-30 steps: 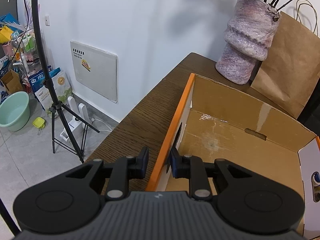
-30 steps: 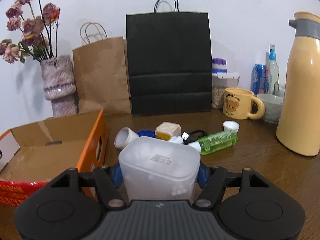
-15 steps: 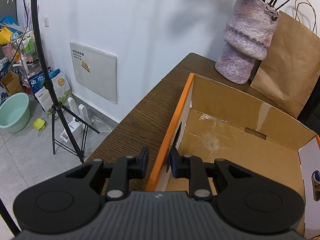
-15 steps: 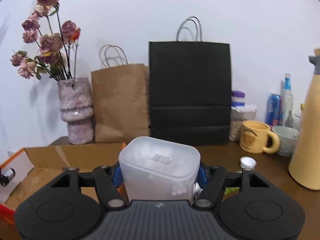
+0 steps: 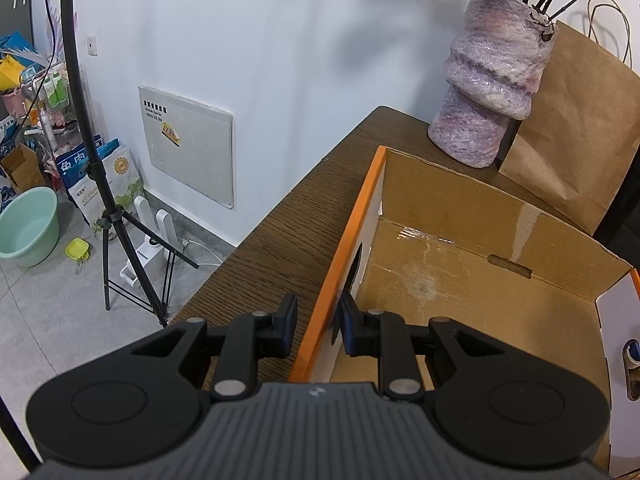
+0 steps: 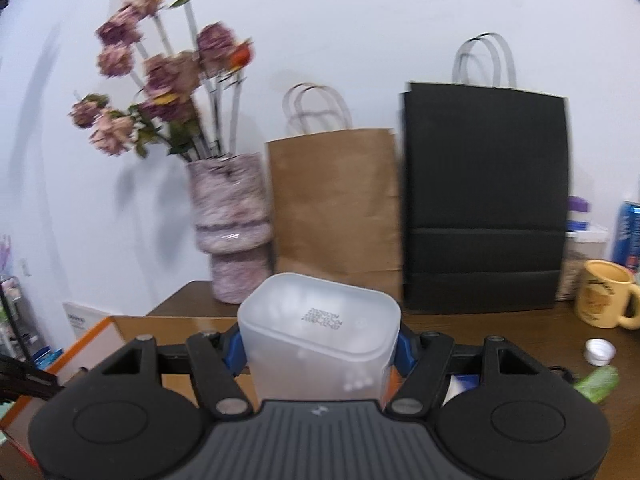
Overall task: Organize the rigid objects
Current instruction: 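Carry the clear container with the right tool into the cardboard box and release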
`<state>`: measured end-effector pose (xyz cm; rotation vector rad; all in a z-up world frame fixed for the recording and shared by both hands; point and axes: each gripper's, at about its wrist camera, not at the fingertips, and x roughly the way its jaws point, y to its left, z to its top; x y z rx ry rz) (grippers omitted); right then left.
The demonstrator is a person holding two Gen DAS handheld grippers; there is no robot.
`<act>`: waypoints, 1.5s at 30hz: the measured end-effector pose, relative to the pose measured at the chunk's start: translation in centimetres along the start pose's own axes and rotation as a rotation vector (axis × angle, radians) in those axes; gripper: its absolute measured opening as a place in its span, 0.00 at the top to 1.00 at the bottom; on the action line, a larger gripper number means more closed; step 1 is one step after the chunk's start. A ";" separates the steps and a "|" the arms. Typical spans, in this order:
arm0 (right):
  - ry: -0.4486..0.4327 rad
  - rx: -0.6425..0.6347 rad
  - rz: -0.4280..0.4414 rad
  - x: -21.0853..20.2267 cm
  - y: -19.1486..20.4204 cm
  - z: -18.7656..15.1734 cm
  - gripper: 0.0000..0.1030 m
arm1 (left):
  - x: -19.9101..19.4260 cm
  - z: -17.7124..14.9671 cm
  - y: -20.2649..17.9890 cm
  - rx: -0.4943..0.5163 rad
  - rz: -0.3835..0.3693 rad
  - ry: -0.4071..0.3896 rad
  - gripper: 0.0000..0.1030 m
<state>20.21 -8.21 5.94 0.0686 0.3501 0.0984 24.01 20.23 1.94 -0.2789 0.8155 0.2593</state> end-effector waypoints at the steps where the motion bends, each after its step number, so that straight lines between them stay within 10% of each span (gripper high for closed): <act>1: 0.007 -0.002 0.012 0.4 0.7 0.0 0.36 | 0.0 0.0 0.0 0.000 0.000 0.000 0.78; 27: 0.177 -0.054 0.100 6.2 5.8 -0.7 0.36 | 0.0 -0.1 -0.2 0.013 0.009 -0.014 0.78; 32: 0.154 -0.041 0.098 5.8 5.4 -0.4 0.09 | 0.0 -0.1 -0.1 0.012 0.009 -0.013 0.78; 45: 0.138 -0.040 0.094 5.4 5.0 -0.4 0.00 | 0.0 -0.1 -0.1 0.013 0.010 -0.014 0.78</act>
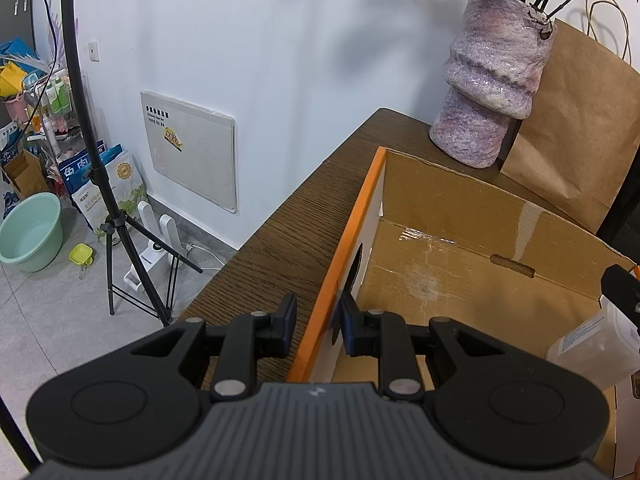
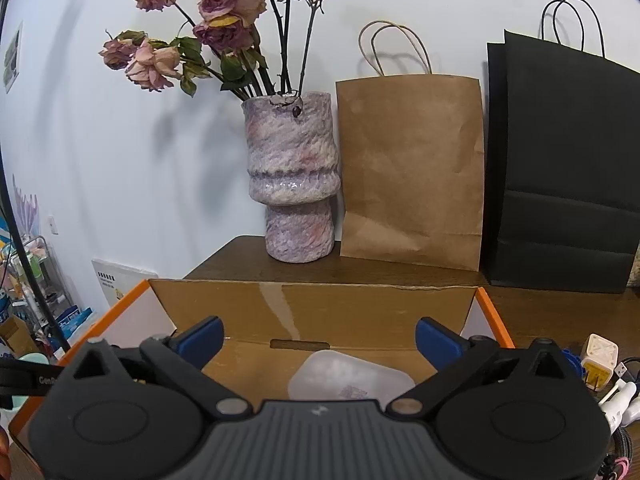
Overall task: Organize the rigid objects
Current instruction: 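Carry the clear container with the right tool into the cardboard box and release, then move the right tool to the braided black cable and grasp it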
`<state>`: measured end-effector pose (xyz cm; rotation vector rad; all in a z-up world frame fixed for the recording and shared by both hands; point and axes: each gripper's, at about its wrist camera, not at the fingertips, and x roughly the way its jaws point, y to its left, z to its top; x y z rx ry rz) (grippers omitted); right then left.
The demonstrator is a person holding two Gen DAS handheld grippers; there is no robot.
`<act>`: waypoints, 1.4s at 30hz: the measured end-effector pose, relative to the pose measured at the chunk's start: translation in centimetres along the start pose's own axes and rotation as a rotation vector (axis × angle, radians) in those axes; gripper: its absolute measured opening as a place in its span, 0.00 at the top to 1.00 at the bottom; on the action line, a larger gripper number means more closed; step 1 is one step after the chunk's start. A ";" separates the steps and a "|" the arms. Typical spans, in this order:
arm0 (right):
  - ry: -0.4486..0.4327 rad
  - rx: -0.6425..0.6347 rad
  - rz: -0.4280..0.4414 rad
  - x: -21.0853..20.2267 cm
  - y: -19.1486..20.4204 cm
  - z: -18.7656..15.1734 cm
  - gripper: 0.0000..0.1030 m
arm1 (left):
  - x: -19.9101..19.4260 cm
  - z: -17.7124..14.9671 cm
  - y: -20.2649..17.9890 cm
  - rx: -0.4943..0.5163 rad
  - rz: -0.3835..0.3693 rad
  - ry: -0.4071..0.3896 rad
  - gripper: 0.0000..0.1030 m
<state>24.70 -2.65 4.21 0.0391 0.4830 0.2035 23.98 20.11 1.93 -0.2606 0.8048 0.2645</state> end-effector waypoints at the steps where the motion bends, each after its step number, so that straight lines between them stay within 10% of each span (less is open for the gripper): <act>1: -0.002 0.000 0.001 -0.1 -0.1 0.0 0.00 | 0.0 0.0 0.0 0.000 0.000 0.000 0.78; 22: -0.081 0.014 -0.078 -6.6 -8.2 -0.9 0.00 | -0.2 0.0 -0.1 0.029 -0.013 0.005 0.78; 42: 0.038 0.116 -0.264 -12.2 -20.7 -7.3 0.00 | -0.5 -0.5 -0.7 0.109 -0.007 0.005 0.78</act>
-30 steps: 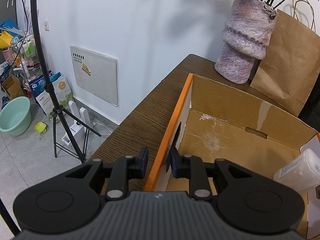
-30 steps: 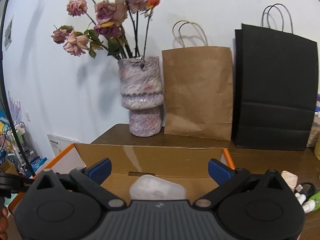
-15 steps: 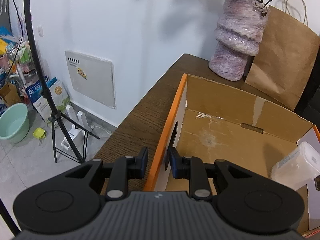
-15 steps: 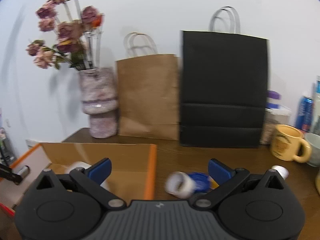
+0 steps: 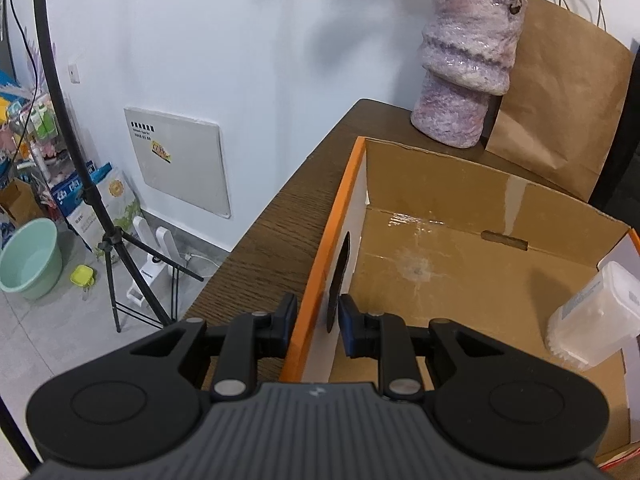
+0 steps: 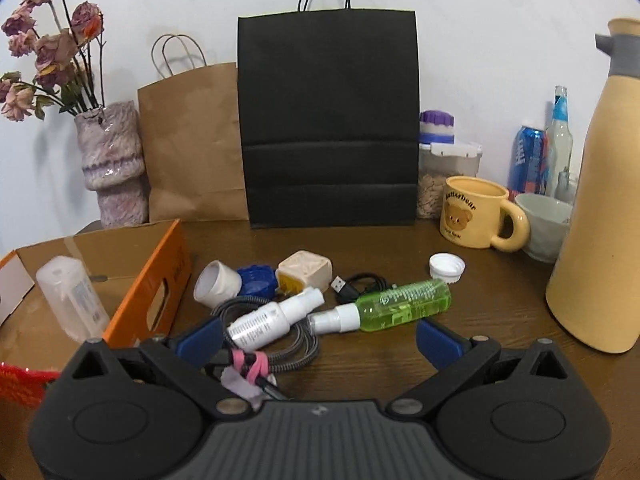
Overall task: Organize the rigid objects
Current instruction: 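Move the right tool to the braided black cable and grasp it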
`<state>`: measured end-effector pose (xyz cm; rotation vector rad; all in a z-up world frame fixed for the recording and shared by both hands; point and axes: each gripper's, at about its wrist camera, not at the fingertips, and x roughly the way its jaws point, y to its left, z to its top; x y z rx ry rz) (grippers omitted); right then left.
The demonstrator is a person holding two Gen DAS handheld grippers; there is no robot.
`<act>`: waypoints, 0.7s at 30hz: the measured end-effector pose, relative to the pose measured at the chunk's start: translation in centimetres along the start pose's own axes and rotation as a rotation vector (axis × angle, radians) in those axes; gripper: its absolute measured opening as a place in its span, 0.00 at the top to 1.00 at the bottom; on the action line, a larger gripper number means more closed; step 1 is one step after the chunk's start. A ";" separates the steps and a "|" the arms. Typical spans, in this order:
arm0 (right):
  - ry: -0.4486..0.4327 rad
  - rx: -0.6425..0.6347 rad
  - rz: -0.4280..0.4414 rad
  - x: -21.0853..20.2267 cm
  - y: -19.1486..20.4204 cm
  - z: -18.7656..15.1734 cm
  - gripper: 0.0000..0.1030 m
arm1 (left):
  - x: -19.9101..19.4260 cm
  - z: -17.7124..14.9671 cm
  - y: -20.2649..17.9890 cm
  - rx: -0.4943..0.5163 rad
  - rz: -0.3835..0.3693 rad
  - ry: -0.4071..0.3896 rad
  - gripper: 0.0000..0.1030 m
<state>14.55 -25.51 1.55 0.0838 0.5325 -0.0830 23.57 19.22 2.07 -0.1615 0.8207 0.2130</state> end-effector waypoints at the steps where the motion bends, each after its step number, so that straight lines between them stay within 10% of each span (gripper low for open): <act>1: 0.003 0.001 0.013 0.1 0.0 0.0 0.00 | 0.0 0.0 0.0 0.002 -0.003 -0.001 0.78; 21: 0.170 0.194 0.125 7.6 1.4 0.5 0.00 | -0.5 -0.5 -1.0 0.047 -0.007 -0.009 0.78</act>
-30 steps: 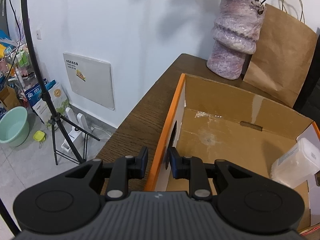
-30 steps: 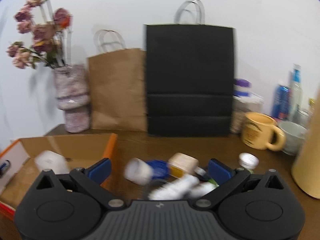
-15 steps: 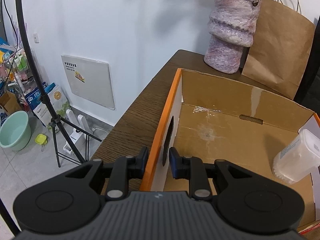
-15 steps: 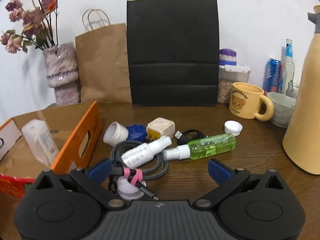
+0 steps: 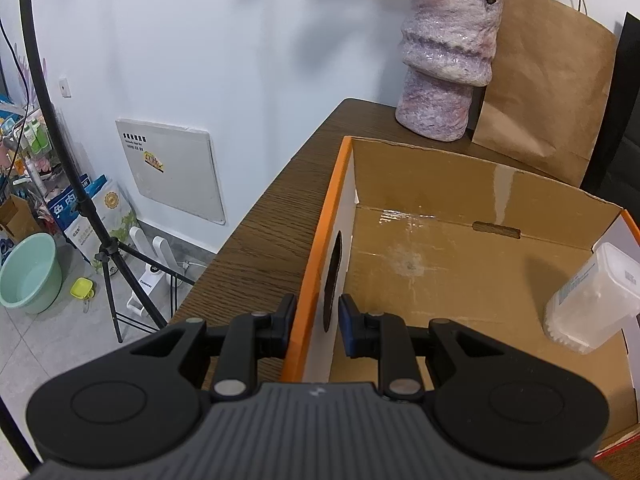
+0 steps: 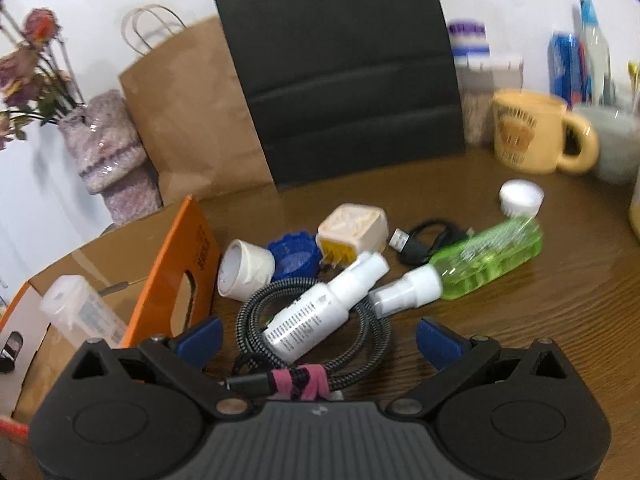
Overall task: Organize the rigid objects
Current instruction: 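Move the right tool to the braided black cable and grasp it, then lift the braided cable with the right tool into the box and release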
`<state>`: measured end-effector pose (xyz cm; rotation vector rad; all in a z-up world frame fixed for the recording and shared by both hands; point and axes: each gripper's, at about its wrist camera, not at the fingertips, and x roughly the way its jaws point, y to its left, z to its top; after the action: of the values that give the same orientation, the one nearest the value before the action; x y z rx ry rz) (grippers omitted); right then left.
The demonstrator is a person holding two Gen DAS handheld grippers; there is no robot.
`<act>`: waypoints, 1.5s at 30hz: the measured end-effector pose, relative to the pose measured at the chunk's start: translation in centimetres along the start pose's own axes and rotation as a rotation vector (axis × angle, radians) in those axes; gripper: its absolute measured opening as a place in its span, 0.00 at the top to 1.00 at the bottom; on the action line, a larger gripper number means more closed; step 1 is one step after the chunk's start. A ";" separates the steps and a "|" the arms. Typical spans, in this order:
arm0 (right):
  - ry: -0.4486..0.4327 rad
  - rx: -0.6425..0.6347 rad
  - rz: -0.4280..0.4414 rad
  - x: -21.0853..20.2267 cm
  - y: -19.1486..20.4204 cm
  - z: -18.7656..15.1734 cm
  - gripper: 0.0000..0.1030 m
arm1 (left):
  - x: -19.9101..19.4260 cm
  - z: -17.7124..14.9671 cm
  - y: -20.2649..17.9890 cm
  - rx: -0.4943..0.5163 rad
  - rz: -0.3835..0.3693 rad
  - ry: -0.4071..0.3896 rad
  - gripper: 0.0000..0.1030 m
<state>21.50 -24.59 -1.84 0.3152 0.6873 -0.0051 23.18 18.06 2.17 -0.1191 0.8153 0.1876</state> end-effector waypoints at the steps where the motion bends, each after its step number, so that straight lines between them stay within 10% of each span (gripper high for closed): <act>1: 0.015 0.011 -0.003 0.6 0.0 0.0 0.00 | 0.0 0.0 0.0 0.000 0.000 0.000 0.78; 6: -0.008 0.032 0.013 0.9 0.2 0.1 0.15 | 0.0 0.1 0.1 -0.004 -0.002 0.002 0.78; 28: -0.269 -0.098 -0.059 -4.4 1.4 0.4 0.17 | 0.0 0.1 0.3 -0.008 -0.004 0.004 0.78; 45: -0.304 -0.173 -0.007 -5.0 5.5 1.2 0.17 | 0.0 0.0 0.4 -0.004 0.000 0.002 0.78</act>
<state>18.93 -20.23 3.73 0.1407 0.3840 -0.0005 23.12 18.43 2.17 -0.1230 0.8167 0.1888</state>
